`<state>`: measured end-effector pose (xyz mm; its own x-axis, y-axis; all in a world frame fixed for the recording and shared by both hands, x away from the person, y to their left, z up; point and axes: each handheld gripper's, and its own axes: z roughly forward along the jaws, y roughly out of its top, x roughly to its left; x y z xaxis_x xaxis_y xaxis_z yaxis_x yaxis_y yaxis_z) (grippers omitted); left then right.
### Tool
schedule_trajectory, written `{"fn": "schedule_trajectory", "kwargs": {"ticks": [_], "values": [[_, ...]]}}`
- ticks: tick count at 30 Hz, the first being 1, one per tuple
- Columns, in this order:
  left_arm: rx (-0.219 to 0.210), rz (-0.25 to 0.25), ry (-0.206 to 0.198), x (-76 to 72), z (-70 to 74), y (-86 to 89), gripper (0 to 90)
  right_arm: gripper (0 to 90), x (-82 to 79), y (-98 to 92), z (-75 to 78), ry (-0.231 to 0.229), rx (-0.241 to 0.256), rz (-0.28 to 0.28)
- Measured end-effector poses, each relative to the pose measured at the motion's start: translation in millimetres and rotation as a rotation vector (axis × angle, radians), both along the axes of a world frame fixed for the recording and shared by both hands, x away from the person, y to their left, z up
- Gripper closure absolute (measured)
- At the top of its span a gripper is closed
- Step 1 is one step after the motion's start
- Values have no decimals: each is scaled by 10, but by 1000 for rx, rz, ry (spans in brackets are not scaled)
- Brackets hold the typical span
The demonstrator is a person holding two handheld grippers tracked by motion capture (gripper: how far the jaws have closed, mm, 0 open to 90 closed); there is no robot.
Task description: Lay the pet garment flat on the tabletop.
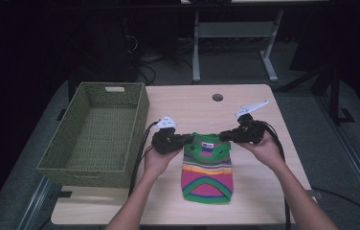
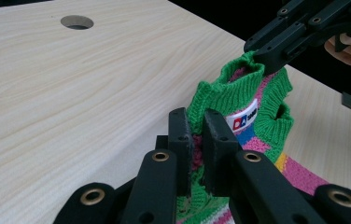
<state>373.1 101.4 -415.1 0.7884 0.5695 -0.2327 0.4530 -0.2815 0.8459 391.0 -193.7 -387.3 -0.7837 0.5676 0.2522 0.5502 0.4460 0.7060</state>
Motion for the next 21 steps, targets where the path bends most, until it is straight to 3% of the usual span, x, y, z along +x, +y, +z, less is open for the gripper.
{"fn": "schedule_trajectory", "kwargs": {"ticks": [5, 13, 16, 17, 19, 21], "values": [[-16, 18, 25, 94, -13, -20, 827, 798, 108, -26, -24, 9, -6, -15], [-1, 45, 28, 208, -35, -77, 828, 798, 273, -25, -61, 5, -25, -45], [-4, 89, 27, 292, -41, -90, 826, 780, 365, 2, -77, -3, -20, -85], [-8, 129, 16, 321, -38, -93, 782, 731, 409, 12, -79, -23, -9, -116], [-55, 176, 64, 389, -49, -97, 627, 602, 508, 42, -80, -24, 7, -181], [-68, 210, 97, 417, -63, -117, 523, 594, 587, 60, -92, -11, 4, -209]]}}
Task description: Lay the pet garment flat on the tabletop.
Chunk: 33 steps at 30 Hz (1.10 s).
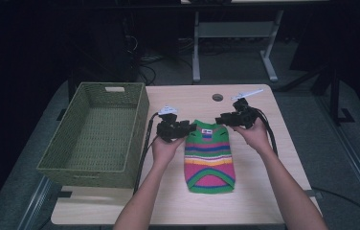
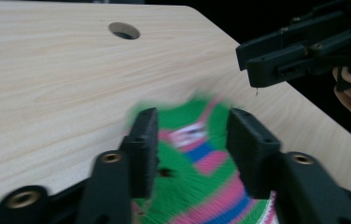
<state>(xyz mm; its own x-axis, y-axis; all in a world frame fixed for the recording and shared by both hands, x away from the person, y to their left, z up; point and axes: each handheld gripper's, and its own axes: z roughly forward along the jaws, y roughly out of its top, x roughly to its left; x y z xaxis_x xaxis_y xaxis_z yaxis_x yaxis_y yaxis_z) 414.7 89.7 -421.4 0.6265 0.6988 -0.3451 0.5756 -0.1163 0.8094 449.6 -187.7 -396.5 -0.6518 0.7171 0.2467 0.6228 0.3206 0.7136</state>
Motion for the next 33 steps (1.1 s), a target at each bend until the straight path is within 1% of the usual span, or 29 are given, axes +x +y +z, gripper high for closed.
{"fn": "schedule_trajectory", "kwargs": {"ticks": [1, 2, 3, 4, 6, 8, 10, 11, 13, 14, 15, 16, 17, 19, 20, 21, 23, 26, 29, 31, 32, 33], "values": [[4, 2, 1, -2, -6, -11, 495, 585, 26, -2, -10, 1, -9, -5], [12, -13, -4, -3, -13, -15, 493, 576, 32, -5, -14, 5, -9, -12], [26, -19, -6, -7, -16, -20, 487, 570, 30, -11, -23, 18, -6, -9], [52, -25, -8, -15, -24, -23, 473, 570, 29, -19, -38, 21, -10, -1], [51, -43, 4, -29, -55, -15, 470, 572, -13, -34, -73, 33, -27, 9], [58, -47, 3, -59, -83, -3, 470, 576, -55, -57, -103, 46, -18, 28], [56, -53, 14, -83, -111, 14, 475, 574, -102, -77, -135, 42, -33, 47], [66, -62, 12, -93, -127, 29, 475, 573, -119, -82, -141, 49, -30, 47], [72, -69, 19, -107, -144, 46, 475, 564, -152, -107, -156, 60, -16, 56], [67, -70, 27, -114, -152, 58, 471, 563, -170, -123, -158, 61, -15, 56], [56, -71, 28, -121, -153, 65, 464, 558, -190, -143, -166, 63, 2, 57], [50, -72, 27, -126, -151, 67, 462, 553, -194, -159, -171, 78, 16, 61], [57, -78, 21, -131, -143, 72, 460, 549, -197, -169, -179, 77, 25, 65], [56, -84, 17, -141, -137, 63, 454, 537, -208, -189, -189, 77, 29, 68], [58, -86, 19, -149, -137, 60, 451, 530, -216, -198, -195, 89, 41, 68], [61, -84, 19, -158, -138, 53, 447, 520, -220, -208, -208, 85, 52, 72], [64, -86, 21, -167, -140, 45, 416, 504, -230, -224, -228, 93, 55, 80], [60, -96, 15, -184, -121, 41, 405, 490, -250, -249, -240, 96, 61, 84], [49, -122, 18, -207, -120, 45, 398, 465, -262, -294, -239, 105, 92, 94], [43, -139, 25, -231, -123, 51, 388, 452, -275, -329, -234, 115, 137, 104], [44, -148, 18, -240, -125, 56, 381, 449, -284, -341, -228, 113, 139, 108], [42, -147, 19, -255, -121, 56, 378, 445, -292, -348, -226, 107, 136, 107]]}}
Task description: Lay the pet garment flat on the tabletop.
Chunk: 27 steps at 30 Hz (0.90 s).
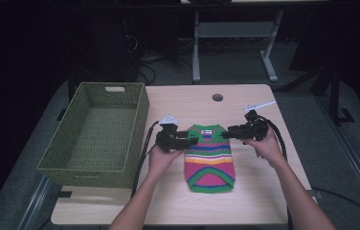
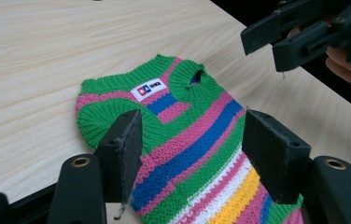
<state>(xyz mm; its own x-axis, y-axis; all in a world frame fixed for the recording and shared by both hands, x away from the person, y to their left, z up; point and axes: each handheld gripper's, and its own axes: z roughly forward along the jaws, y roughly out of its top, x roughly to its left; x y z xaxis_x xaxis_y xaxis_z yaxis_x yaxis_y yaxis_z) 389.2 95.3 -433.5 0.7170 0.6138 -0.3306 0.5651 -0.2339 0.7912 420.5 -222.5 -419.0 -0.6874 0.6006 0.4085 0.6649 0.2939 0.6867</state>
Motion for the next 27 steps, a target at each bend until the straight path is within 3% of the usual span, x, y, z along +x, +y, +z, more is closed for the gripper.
{"fn": "schedule_trajectory", "kwargs": {"ticks": [10, 14, 27], "values": [[-7, -13, -1, -92, 30, 70, 332, 412, -84, -78, -41, 14, -9, 19], [14, -32, 6, -122, 6, 84, 320, 414, -132, -127, -55, 1, -4, 17], [10, -56, -4, -265, -10, 67, 299, 411, -270, -210, -100, -5, -3, 24]]}}
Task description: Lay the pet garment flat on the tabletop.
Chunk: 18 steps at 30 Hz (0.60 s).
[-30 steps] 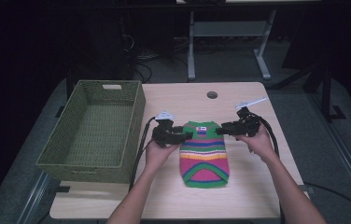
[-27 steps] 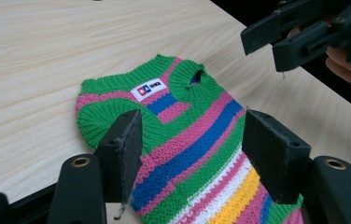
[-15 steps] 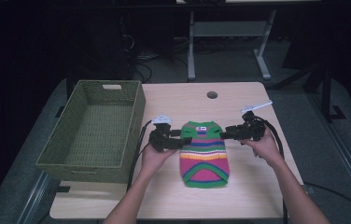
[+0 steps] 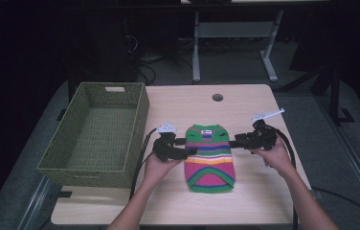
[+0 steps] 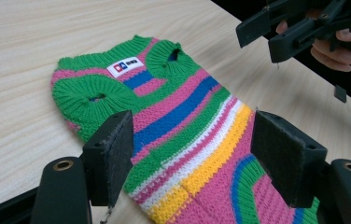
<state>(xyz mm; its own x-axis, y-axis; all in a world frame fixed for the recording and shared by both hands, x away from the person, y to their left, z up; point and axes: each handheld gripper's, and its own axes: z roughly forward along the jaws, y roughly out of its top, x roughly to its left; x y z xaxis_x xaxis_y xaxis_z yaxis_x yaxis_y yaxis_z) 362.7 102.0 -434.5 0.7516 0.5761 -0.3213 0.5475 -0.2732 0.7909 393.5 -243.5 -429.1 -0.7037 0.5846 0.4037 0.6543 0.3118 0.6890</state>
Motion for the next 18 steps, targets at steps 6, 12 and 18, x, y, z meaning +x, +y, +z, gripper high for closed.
{"fn": "schedule_trajectory", "kwargs": {"ticks": [6, 12, 18], "values": [[24, -5, -13, -54, -11, 19, 299, 410, -70, -35, -29, -12, 6, 13], [23, -15, 4, -102, -67, 29, 299, 410, -121, -15, -58, -7, 2, 27], [28, -34, 3, -184, -74, 35, 303, 409, -185, 1, -86, -6, -2, 40]]}}
